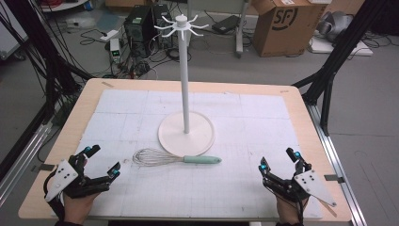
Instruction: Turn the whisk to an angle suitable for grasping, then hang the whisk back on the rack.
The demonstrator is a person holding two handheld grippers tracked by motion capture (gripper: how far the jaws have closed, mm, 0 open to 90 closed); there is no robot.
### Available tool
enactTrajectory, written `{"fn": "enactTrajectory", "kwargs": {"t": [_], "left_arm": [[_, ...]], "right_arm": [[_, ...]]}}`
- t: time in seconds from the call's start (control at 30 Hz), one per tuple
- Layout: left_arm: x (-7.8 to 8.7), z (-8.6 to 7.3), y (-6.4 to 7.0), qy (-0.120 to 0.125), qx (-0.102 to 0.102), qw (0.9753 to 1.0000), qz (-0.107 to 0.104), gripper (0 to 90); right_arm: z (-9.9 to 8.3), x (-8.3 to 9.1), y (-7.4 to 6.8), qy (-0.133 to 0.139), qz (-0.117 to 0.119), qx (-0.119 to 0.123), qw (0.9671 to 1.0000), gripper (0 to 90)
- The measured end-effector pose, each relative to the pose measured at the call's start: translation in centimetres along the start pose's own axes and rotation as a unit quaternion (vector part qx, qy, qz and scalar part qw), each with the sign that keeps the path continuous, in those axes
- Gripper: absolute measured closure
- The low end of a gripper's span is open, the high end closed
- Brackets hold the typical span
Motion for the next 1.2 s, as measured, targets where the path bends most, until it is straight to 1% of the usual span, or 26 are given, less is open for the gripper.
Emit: {"fn": "enactTrajectory", "kwargs": {"t": [0.07,0.1,0.13,0.17,0.2,0.27,0.33,0.37,0.4,0.43,0.47,0.5,0.57,0.67,0.7,0.73,0.8,0.9,0.97,1.0,1.03,1.07,1.1,1.17,1.2], "left_arm": [[0.0,0.0,0.0,0.001,0.001,1.0,0.0,10.6],[0.0,0.1,0.1,0.004,0.005,1.0,-0.002,10.6],[-0.1,0.4,0.4,0.01,-0.001,0.9999,-0.007,10.6],[-0.2,0.6,0.6,0.01,-0.01,0.9999,-0.009,10.6],[-0.2,0.6,0.6,0.01,-0.01,0.9999,-0.009,10.6],[-0.4,1.3,1.0,0.016,-0.023,0.9995,-0.015,10.6],[-0.7,1.8,1.5,0.021,-0.028,0.9991,-0.021,10.6],[-1.0,2.2,2.0,0.023,-0.033,0.9987,-0.032,10.6],[-1.1,2.4,2.2,0.022,-0.038,0.9984,-0.036,10.6],[-1.1,2.4,2.2,0.022,-0.038,0.9984,-0.036,10.6],[-1.2,2.6,2.3,0.019,-0.044,0.9981,-0.04,10.6],[-1.6,2.9,2.5,0.015,-0.046,0.9976,-0.049,10.6],[-1.8,3.1,2.5,0.011,-0.045,0.9975,-0.053,10.6],[-2.9,3.4,2.4,-0.008,-0.044,0.9967,-0.068,10.7],[-2.9,3.4,2.4,-0.008,-0.044,0.9967,-0.068,10.9],[-3.2,3.4,2.4,-0.015,-0.044,0.9963,-0.073,11.0],[-4.1,3.6,2.5,-0.034,-0.041,0.9946,-0.088,11.6],[-5.4,3.9,3.0,-0.058,-0.05,0.9905,-0.114,13.7],[-6.6,4.1,3.5,-0.069,-0.05,0.9883,-0.127,14.3],[-7.6,4.3,3.8,-0.078,-0.052,0.9858,-0.14,14.3],[-7.6,4.3,3.8,-0.078,-0.052,0.9858,-0.14,14.7],[-8.1,4.4,4.0,-0.084,-0.05,0.9846,-0.145,14.7],[-8.7,4.4,4.2,-0.095,-0.052,0.9828,-0.15,15.1],[-9.8,4.3,4.7,-0.116,-0.062,0.9785,-0.158,15.2],[-10.3,4.3,4.9,-0.124,-0.063,0.9764,-0.165,15.2]], "right_arm": [[0.0,0.0,0.0,0.0,0.0,0.0,1.0,10.5],[0.0,0.0,0.0,0.0,0.0,0.0,1.0,10.5],[0.0,0.0,0.0,0.0,-0.001,-0.002,1.0,10.5],[0.0,0.0,0.0,0.0,-0.001,-0.002,1.0,10.5],[-0.1,-0.1,0.0,0.0,-0.001,-0.004,1.0,10.5],[-0.2,-0.2,0.1,-0.001,-0.002,-0.003,1.0,10.5],[-0.2,-0.2,0.1,-0.002,-0.002,-0.005,1.0,10.5],[-0.2,-0.2,0.1,-0.003,-0.003,-0.005,1.0,10.5],[-0.2,-0.2,0.1,-0.003,-0.003,-0.005,1.0,10.5],[-0.3,-0.2,0.2,-0.003,-0.003,-0.006,1.0,10.5],[-0.3,-0.2,0.2,-0.004,-0.003,-0.006,1.0,10.5],[-0.3,-0.2,0.2,-0.005,-0.004,-0.006,1.0,10.5],[-0.3,-0.2,0.2,-0.005,-0.005,-0.008,0.9999,10.5],[-0.3,-0.2,0.2,-0.005,-0.005,-0.009,0.9999,10.5],[-0.3,-0.3,0.2,-0.005,-0.006,-0.007,0.9999,10.5],[-0.4,-0.3,0.2,-0.005,-0.006,-0.007,0.9999,10.5],[-0.4,-0.3,0.2,-0.005,-0.006,-0.007,0.9999,10.5],[-0.4,-0.3,0.2,-0.005,-0.006,-0.007,0.9999,10.5],[-0.4,-0.4,0.2,-0.006,-0.005,-0.007,0.9999,10.5],[-0.4,-0.4,0.2,-0.006,-0.005,-0.008,0.9999,10.5],[-0.4,-0.4,0.2,-0.006,-0.005,-0.008,0.9999,10.5],[-0.4,-0.4,0.2,-0.006,-0.005,-0.008,0.9999,10.5],[-0.4,-0.4,0.2,-0.007,-0.005,-0.009,0.9999,10.5],[-0.4,-0.4,0.2,-0.006,-0.005,-0.008,0.9999,10.5],[-0.4,-0.4,0.2,-0.006,-0.005,-0.008,0.9999,10.5]]}}
Point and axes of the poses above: each handheld gripper's, and its own axes: x roughly backward along the jaws, z roughly out of its top, y roughly to its right, the point moved 1 cm from there along -x, roughly forward along the jaws, and after that the axes turned 10 degrees about x, right-handed, at the moved point
